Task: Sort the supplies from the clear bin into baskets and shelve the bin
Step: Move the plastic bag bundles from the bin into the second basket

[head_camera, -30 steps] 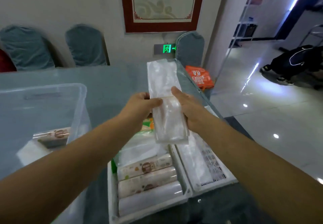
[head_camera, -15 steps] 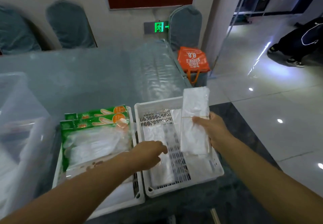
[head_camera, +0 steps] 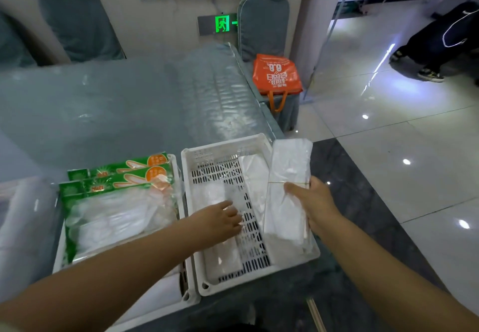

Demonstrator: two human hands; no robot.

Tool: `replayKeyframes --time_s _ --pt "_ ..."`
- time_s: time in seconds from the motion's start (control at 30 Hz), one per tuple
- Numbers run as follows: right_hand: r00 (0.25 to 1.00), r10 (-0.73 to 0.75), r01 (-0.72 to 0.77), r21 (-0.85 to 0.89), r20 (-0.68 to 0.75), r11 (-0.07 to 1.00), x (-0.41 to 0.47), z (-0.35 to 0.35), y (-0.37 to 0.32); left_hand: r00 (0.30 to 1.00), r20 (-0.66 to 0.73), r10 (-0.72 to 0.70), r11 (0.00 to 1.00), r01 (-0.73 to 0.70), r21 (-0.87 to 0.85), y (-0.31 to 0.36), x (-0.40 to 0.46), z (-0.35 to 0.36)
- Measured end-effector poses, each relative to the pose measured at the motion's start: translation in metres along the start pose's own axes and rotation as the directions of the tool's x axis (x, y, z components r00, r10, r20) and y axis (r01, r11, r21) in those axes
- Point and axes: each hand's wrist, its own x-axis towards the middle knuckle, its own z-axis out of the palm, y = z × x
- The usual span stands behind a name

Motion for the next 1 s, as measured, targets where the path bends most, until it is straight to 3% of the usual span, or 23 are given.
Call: replayKeyframes --time_s 0.23,0.4,0.6,0.73,1.0 --pt "0.997 -0.020 0.028 -0.107 0.081 0.994 -0.005 0.003 0.001 0.989 0.132 -0.066 0.975 0.092 -0.203 -0.021 0.000 -0.011" --pt "0.992 0.030 -0.004 -0.199 0.125 0.980 -0.008 0.017 0.008 0.976 0.198 -0.089 0.976 0.125 -0.178 -0.031 0.001 -0.016" --pt "0.985 0.012 0.071 -0.464 0.174 0.883 -0.013 0.053 0.026 0.984 0.151 -0.097 0.980 0.121 -0.159 -0.034 -0.012 -0.016" --pt "0.977 -0.013 0.131 -0.555 0.212 0.821 -0.019 0.079 0.039 0.981 0.149 -0.125 0.960 0.157 -0.233 -0.036 -0.027 -0.011" --pt "0.949 -0.042 0.216 -0.549 0.312 0.808 -0.029 0.111 0.055 0.980 0.142 -0.138 0.945 0.173 -0.279 -0.035 -0.034 -0.015"
